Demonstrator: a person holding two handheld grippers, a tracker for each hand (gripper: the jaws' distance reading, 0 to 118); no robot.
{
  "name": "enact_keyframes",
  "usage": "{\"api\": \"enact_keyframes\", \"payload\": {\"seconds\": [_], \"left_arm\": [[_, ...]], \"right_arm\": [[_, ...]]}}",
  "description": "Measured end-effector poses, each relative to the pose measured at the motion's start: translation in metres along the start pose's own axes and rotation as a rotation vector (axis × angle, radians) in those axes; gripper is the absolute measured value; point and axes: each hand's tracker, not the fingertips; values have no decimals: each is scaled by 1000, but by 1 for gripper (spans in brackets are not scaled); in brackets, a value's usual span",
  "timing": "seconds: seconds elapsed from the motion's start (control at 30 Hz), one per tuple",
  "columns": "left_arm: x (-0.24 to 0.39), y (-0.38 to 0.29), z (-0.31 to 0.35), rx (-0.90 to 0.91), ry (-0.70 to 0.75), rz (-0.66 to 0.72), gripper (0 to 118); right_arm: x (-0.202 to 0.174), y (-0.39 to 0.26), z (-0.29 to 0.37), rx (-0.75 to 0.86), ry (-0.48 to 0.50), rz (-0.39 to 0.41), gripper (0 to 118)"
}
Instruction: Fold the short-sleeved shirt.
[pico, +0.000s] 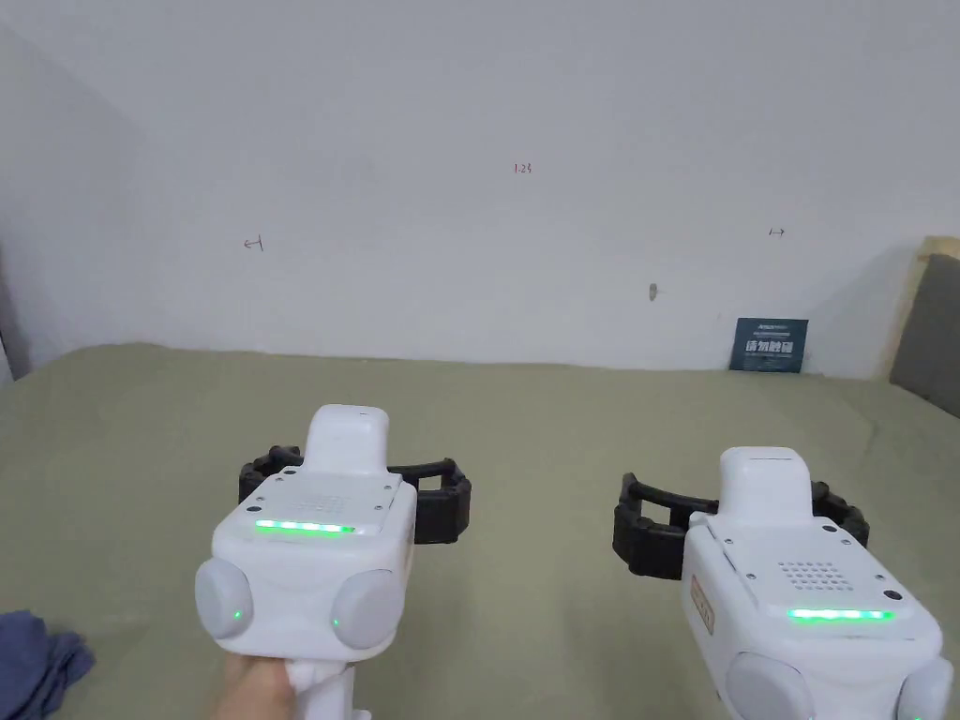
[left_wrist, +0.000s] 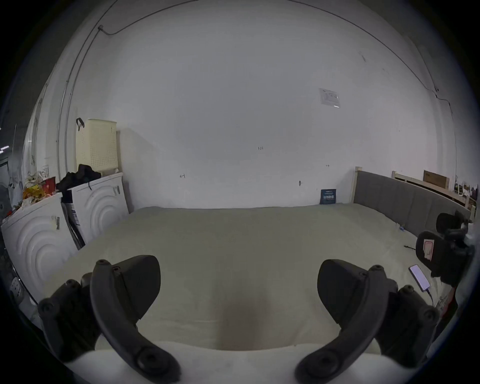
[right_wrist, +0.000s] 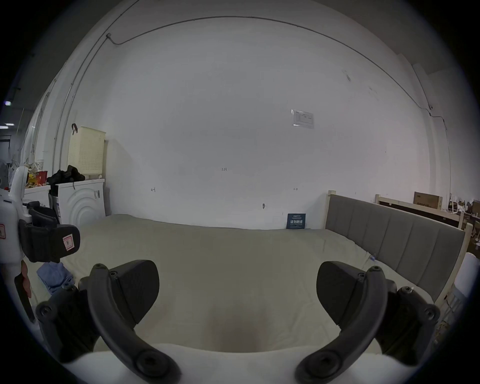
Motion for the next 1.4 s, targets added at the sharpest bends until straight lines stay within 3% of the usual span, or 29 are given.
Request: {"api": "enact_keyframes", "payload": {"seconds": [0.33,0.5,0.7,1.1,1.4], "left_arm": [[12,-2,0,56,37,-74,118],[6,-1,-6,-10,-90,-8,118],[19,-3,-6,22,90,-72,118],[16,3,-5,5,-46,-60,118],[14,0,-3,67,-30,-37,118]], "right_arm": [[0,5,-6,11,11,5,118],[-1,2,-8,19,9,24,118],[1,-1,-12,-2,6,16,118],[1,-1,-15,-10,12,1,118],[1,2,-15,-2,13,-2,118]]}}
